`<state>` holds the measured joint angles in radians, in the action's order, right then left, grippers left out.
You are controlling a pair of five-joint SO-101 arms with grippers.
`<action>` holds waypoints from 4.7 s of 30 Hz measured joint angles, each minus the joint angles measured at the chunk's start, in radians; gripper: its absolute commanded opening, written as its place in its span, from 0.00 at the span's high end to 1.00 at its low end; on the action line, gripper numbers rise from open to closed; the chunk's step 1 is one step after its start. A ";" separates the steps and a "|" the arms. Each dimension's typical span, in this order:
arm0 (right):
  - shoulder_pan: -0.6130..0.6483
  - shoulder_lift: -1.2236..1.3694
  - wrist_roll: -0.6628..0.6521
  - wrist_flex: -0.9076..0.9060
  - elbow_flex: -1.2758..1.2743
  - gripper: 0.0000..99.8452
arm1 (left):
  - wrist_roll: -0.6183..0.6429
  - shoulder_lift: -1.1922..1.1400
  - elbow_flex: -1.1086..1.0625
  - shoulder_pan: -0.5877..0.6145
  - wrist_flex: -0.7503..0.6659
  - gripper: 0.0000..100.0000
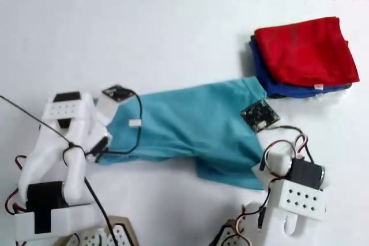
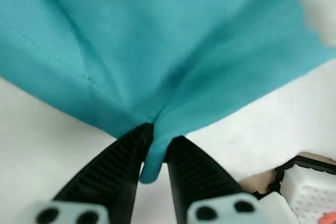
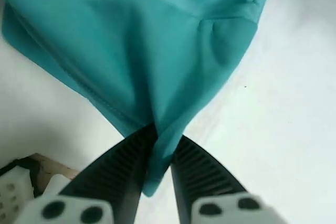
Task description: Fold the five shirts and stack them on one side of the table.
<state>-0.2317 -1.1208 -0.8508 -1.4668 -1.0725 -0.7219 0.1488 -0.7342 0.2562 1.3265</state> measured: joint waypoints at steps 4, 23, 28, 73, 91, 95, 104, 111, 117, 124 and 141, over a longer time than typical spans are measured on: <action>0.000 -0.006 0.000 0.006 -0.008 0.85 | 0.000 0.006 0.000 -0.005 -0.020 0.97; 0.043 -0.017 0.117 0.115 0.175 0.94 | -0.104 0.006 0.523 0.127 0.313 0.83; 0.221 0.058 0.273 0.302 0.178 0.98 | -0.002 -0.002 0.546 0.078 0.216 0.97; 0.325 1.238 0.387 0.434 0.902 0.98 | 0.305 -0.984 1.674 0.089 0.440 0.97; 0.330 0.839 0.387 0.091 0.885 0.98 | 0.227 -0.005 0.259 0.092 0.086 0.97; 0.330 0.798 0.387 0.091 0.756 0.98 | 0.226 0.075 -0.029 0.091 -0.095 0.97; 0.428 0.793 0.387 0.382 0.288 0.98 | 0.224 0.126 -0.259 0.074 -0.290 0.97; 0.391 0.793 0.367 0.525 0.146 0.98 | 0.224 0.118 -0.210 0.074 -0.250 0.97; 0.292 0.793 0.270 0.531 0.138 0.98 | 0.227 0.117 -0.063 0.071 -0.071 0.97; 0.141 0.858 0.155 0.601 0.138 0.98 | 0.229 0.117 0.060 0.069 0.026 0.97; 0.012 0.967 0.126 0.453 0.376 0.98 | 0.229 0.117 0.058 0.074 0.028 0.97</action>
<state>-0.2194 -0.1542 -0.7250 -1.0142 -0.6966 -0.4933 0.2654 -0.6759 0.3299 1.3541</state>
